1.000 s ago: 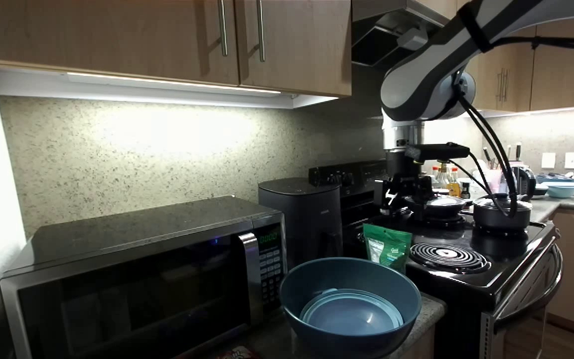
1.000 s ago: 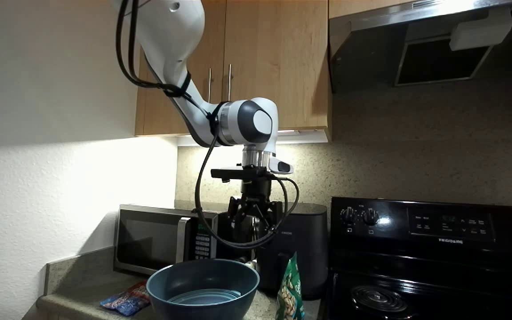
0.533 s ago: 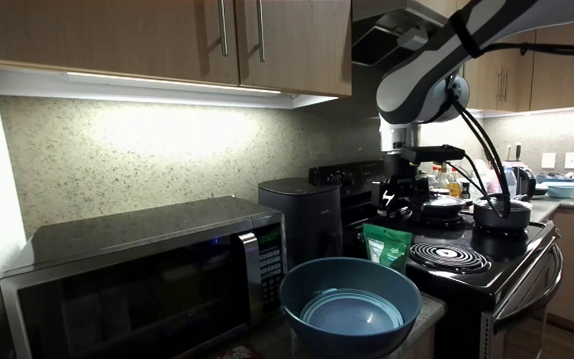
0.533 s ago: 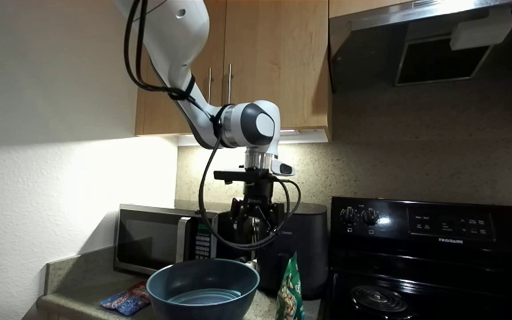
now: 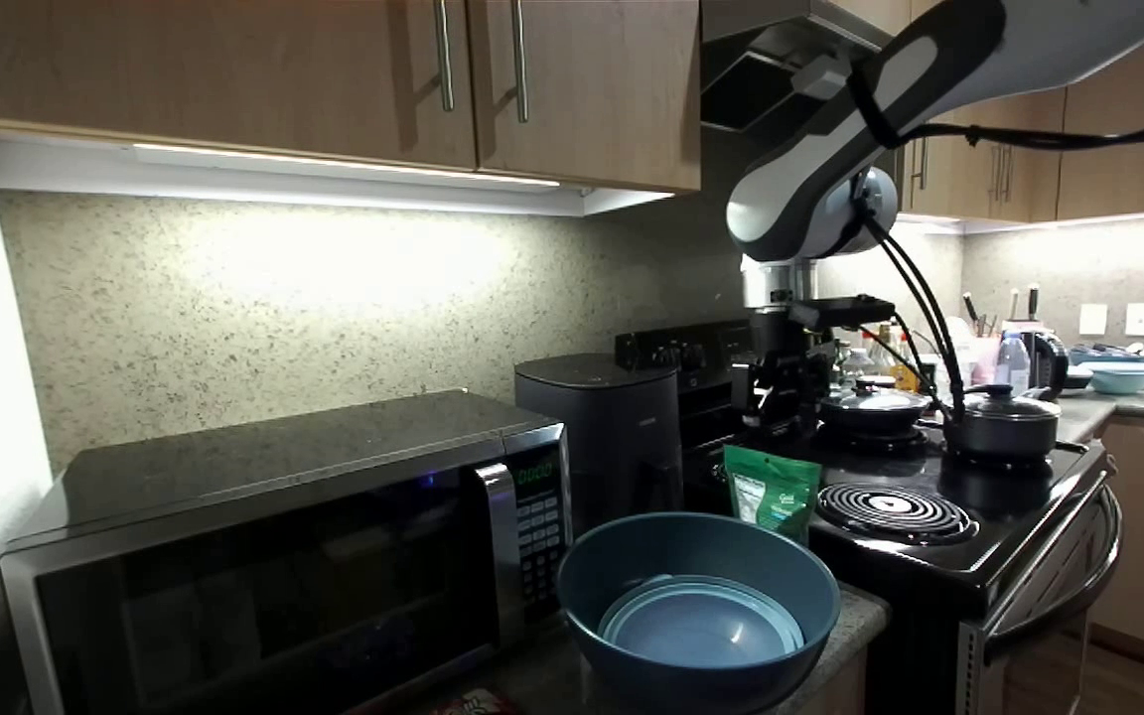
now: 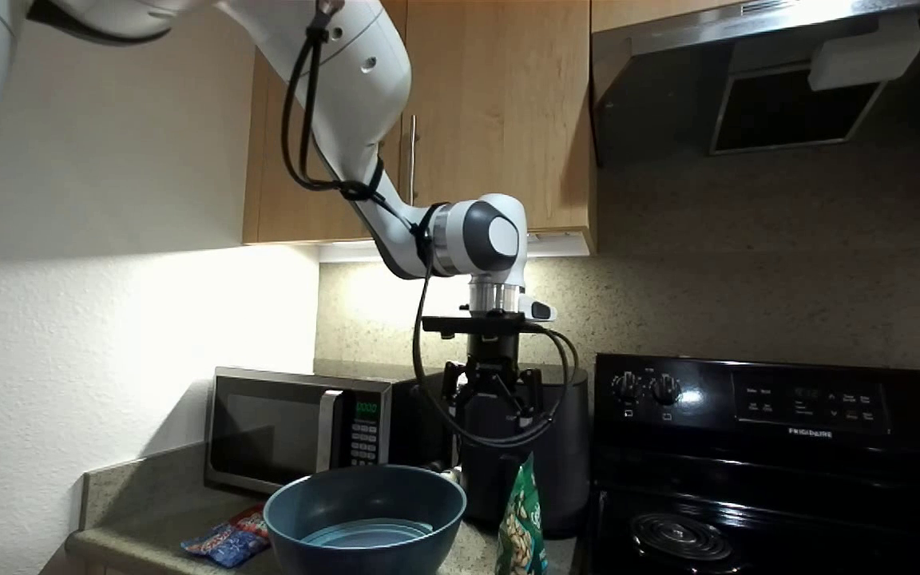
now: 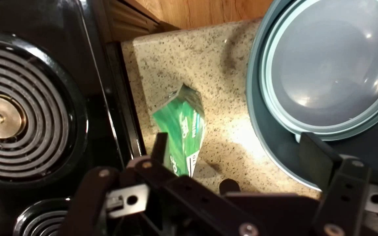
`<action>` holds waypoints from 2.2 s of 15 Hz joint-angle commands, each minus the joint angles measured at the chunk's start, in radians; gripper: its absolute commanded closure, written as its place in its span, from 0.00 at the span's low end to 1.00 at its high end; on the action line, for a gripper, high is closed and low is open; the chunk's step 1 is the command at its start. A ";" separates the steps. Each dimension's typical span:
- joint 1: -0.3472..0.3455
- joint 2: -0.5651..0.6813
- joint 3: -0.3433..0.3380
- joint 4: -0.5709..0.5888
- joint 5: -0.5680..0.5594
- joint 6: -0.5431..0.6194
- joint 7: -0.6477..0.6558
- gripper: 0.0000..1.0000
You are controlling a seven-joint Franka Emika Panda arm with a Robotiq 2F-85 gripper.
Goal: Pick up the three sachets from the countertop and put them in the blue dish.
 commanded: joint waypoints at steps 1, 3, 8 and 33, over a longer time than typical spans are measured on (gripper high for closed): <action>-0.028 0.085 -0.002 0.095 0.004 0.001 -0.048 0.00; -0.026 0.065 0.002 0.074 -0.001 -0.003 -0.016 0.00; -0.036 0.112 0.002 0.106 0.009 -0.011 -0.031 0.00; -0.096 0.232 0.024 0.195 0.145 -0.028 -0.097 1.00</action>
